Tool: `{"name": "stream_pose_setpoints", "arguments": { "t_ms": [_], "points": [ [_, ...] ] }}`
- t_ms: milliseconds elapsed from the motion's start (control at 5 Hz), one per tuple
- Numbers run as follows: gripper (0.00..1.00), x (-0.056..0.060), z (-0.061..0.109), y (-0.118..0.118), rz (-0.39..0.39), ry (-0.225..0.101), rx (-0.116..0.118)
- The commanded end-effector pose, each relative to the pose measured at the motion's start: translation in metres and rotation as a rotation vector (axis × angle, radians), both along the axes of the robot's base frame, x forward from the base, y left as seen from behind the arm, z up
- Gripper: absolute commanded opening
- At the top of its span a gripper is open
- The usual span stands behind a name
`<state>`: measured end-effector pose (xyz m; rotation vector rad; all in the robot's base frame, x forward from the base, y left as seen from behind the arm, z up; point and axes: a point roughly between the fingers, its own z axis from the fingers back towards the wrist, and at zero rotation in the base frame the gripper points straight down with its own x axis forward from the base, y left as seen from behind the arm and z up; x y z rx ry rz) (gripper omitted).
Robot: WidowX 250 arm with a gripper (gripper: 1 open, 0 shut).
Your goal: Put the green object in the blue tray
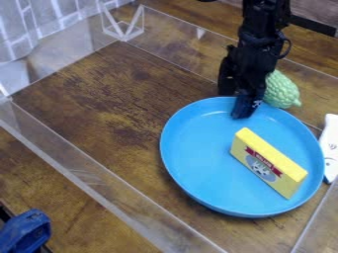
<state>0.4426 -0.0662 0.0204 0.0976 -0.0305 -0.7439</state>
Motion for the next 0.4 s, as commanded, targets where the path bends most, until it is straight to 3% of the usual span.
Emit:
{"name": "stream_pose_setpoints", "arguments": {
  "t_ms": [0, 200],
  "points": [
    [1.00, -0.0038, -0.0097, -0.0137, -0.040, -0.001, -0.010],
    [1.00, -0.0050, -0.0108, -0.0163, -0.049, 0.000, -0.015]
  ]
}}
